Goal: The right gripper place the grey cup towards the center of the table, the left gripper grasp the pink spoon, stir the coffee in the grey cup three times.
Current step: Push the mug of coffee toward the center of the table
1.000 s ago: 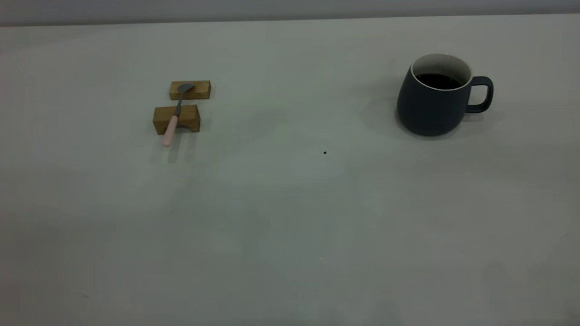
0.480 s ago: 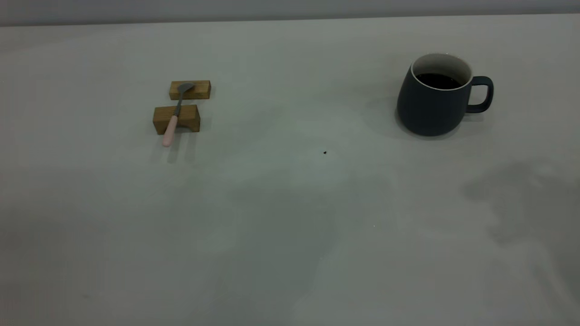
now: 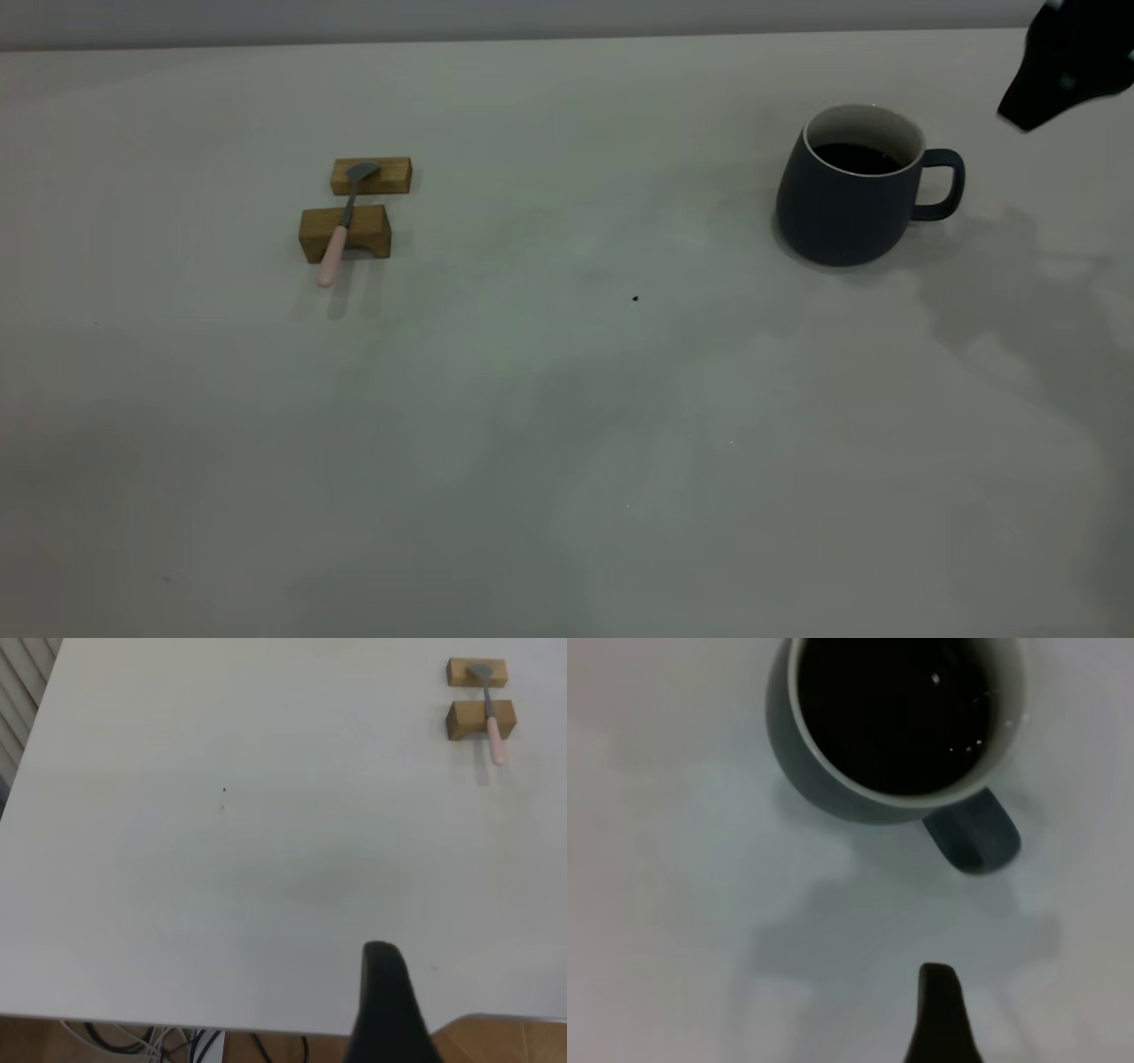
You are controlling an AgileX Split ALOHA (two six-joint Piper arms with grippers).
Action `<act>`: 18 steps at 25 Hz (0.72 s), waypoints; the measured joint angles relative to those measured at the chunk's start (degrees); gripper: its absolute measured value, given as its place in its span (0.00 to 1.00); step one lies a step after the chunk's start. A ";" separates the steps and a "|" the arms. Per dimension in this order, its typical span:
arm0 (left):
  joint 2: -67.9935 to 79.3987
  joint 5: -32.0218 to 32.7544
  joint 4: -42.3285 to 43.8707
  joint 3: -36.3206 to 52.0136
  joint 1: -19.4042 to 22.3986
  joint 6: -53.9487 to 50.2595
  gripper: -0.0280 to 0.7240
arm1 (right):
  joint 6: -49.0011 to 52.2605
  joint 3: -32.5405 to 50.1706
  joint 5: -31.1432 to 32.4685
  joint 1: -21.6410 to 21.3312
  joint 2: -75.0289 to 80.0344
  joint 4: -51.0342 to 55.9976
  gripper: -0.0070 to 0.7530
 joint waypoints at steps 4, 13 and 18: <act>0.00 0.00 0.00 0.00 0.00 0.00 0.80 | -11.41 -5.03 -0.05 -1.37 7.60 2.76 0.77; 0.00 0.00 0.00 0.00 0.00 -0.05 0.80 | -32.28 -12.90 -0.70 -2.67 18.85 17.56 0.77; 0.00 0.00 0.00 0.00 0.00 -0.05 0.80 | -41.70 -13.69 -0.10 -2.23 21.62 23.38 0.77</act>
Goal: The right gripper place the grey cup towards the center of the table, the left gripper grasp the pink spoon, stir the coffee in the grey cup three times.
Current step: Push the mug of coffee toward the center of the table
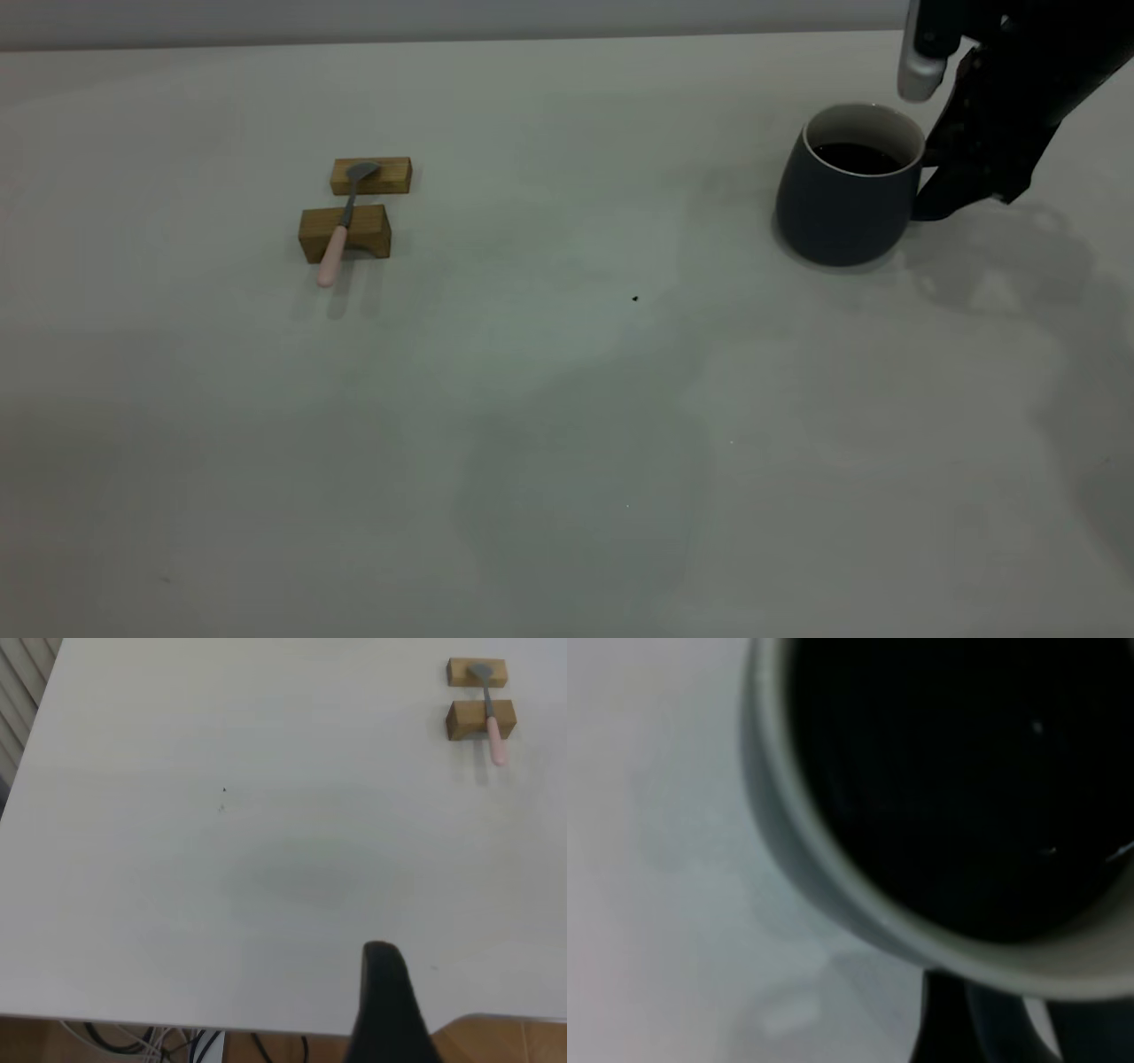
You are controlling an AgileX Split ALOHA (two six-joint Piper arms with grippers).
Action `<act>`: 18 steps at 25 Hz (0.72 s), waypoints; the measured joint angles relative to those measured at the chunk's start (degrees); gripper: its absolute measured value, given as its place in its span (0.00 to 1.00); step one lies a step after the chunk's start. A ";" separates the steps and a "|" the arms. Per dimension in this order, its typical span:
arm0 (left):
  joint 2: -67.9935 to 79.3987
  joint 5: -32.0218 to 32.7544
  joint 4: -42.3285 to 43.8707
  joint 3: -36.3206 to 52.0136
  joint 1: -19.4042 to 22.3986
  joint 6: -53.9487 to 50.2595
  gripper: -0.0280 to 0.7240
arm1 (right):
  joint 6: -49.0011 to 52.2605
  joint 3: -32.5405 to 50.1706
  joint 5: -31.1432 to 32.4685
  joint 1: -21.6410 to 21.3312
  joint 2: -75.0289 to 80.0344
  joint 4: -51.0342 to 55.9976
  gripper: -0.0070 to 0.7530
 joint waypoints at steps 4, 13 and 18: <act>0.00 0.00 0.00 0.00 0.00 0.00 0.80 | -4.47 0.00 0.32 2.79 0.65 4.31 0.77; 0.00 0.00 0.00 0.00 0.00 0.00 0.80 | -12.25 0.00 0.07 11.71 1.20 14.85 0.77; 0.00 0.00 0.00 0.00 0.00 0.00 0.80 | -13.10 -1.23 0.08 16.19 1.27 18.62 0.77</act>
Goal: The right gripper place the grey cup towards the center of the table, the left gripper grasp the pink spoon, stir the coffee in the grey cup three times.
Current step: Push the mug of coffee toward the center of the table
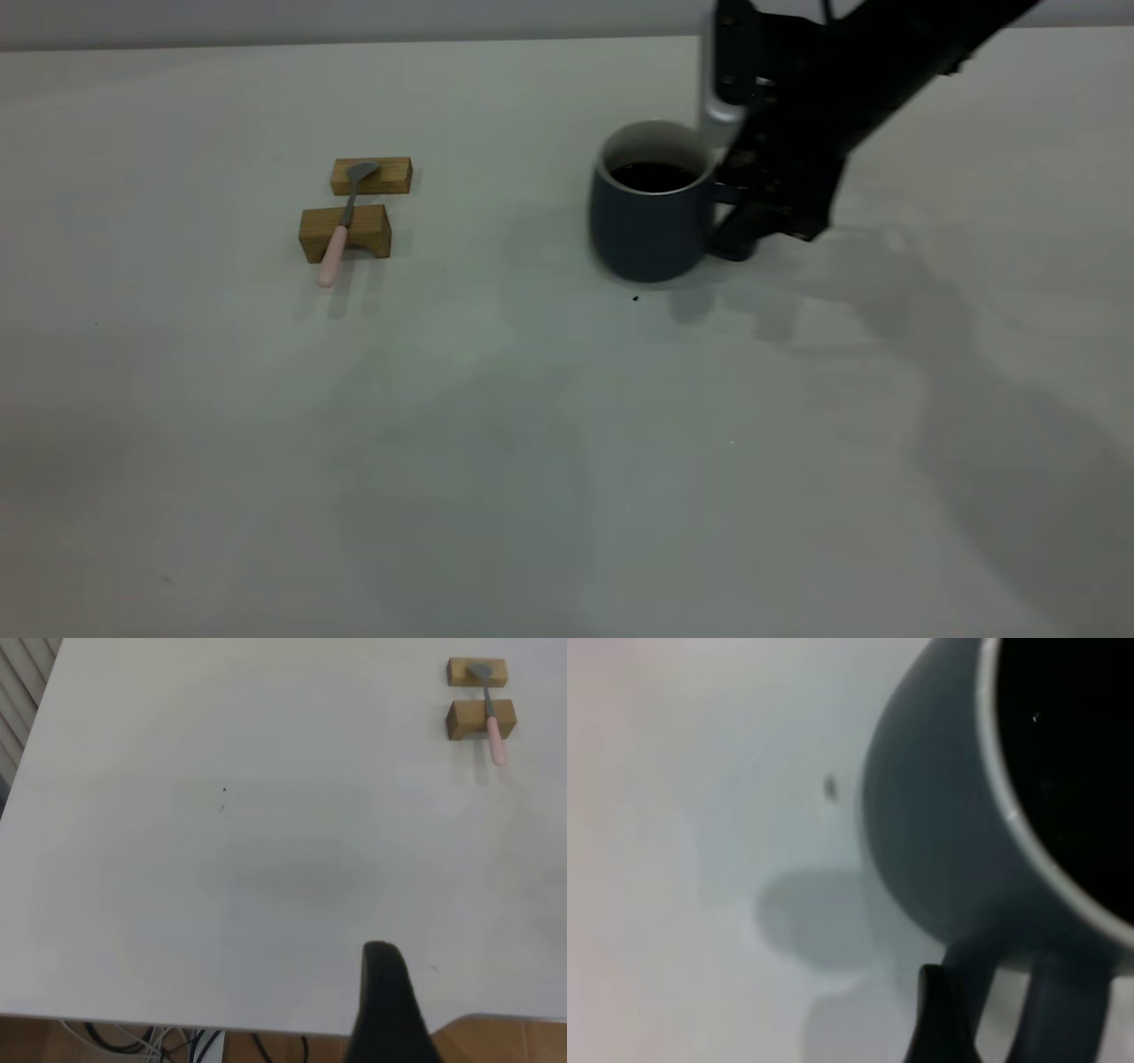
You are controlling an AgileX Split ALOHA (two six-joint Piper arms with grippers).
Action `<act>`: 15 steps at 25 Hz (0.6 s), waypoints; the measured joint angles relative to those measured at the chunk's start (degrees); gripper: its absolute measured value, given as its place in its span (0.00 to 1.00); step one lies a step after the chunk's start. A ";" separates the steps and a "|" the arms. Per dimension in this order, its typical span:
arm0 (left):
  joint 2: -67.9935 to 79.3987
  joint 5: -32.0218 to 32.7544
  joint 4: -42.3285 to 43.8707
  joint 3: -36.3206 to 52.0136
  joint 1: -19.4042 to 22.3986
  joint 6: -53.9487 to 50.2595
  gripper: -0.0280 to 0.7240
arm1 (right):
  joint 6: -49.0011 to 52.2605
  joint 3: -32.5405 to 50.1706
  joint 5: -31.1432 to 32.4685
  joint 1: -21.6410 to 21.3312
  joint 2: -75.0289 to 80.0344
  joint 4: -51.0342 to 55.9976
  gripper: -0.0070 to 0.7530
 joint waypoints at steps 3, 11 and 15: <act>0.00 0.00 0.00 0.00 0.00 0.00 0.80 | -0.13 -1.78 0.00 2.33 0.02 3.20 0.77; 0.00 0.00 0.00 0.00 0.00 0.05 0.80 | -0.19 -4.04 0.03 6.64 1.04 7.48 0.77; 0.00 0.00 0.00 0.00 0.00 0.05 0.80 | 3.97 -4.04 0.34 6.75 0.13 7.34 0.77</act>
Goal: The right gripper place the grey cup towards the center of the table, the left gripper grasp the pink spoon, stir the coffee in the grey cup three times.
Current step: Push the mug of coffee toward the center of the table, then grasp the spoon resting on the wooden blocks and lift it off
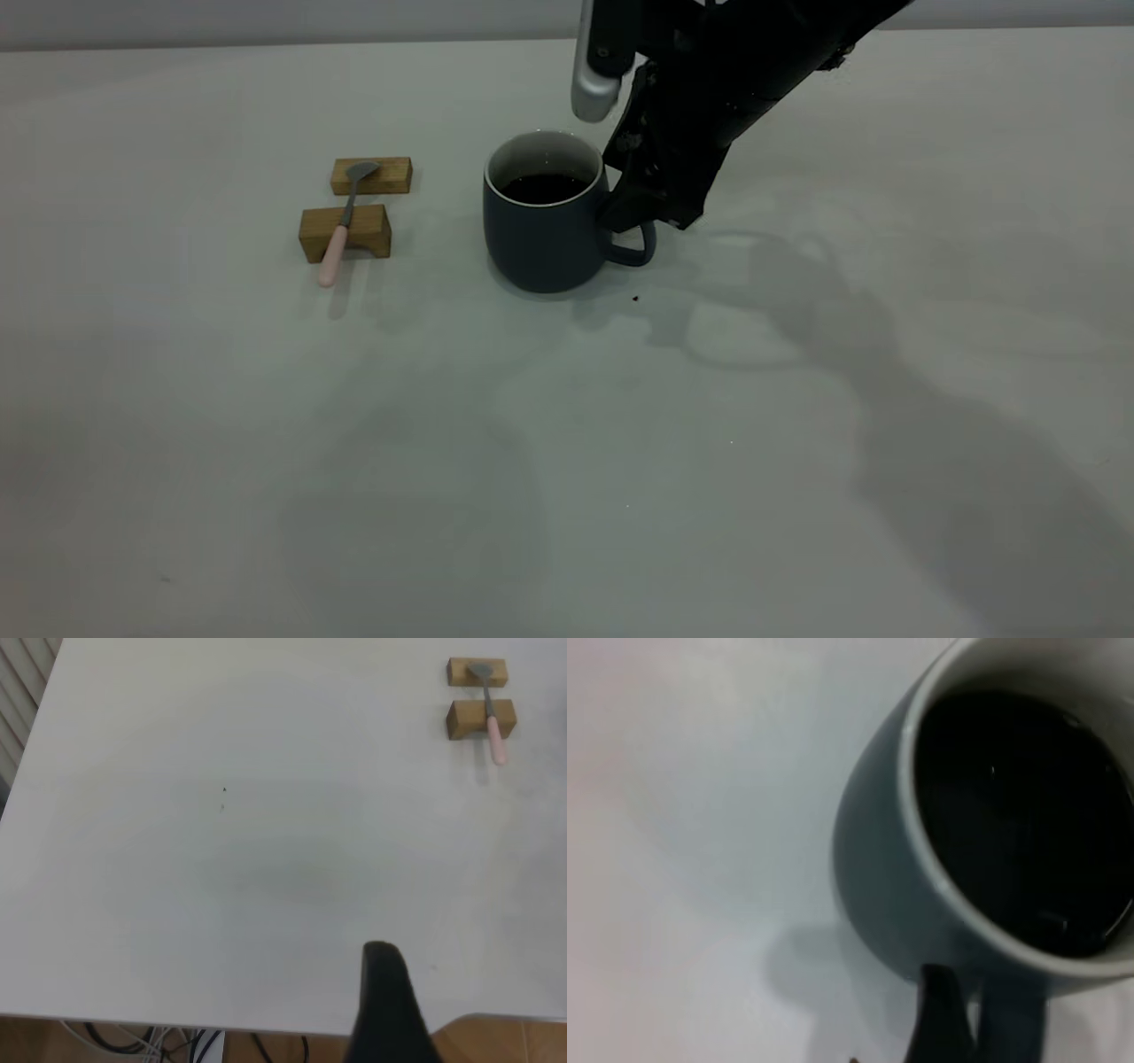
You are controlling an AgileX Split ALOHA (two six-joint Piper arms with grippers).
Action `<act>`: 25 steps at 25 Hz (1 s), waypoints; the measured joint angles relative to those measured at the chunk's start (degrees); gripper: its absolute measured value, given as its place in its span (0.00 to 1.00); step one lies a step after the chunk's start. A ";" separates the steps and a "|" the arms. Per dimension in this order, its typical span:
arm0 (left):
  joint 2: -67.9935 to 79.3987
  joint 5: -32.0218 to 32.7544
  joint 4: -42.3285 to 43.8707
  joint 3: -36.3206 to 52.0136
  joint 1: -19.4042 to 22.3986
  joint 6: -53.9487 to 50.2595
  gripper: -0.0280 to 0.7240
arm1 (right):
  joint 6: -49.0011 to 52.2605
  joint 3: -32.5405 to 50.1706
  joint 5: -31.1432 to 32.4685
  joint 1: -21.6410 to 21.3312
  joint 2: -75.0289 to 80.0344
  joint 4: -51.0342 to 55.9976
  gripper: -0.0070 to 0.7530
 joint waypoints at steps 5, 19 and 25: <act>0.00 0.00 0.00 0.00 0.00 0.00 0.80 | 20.65 0.43 2.00 -0.06 -6.01 -0.26 0.77; 0.00 0.00 0.00 0.00 0.00 0.00 0.80 | 115.23 31.21 33.37 -1.02 -52.41 -57.33 0.77; 0.00 0.00 0.00 0.00 0.00 0.00 0.80 | 121.01 48.56 38.36 -7.12 -73.81 -64.32 0.77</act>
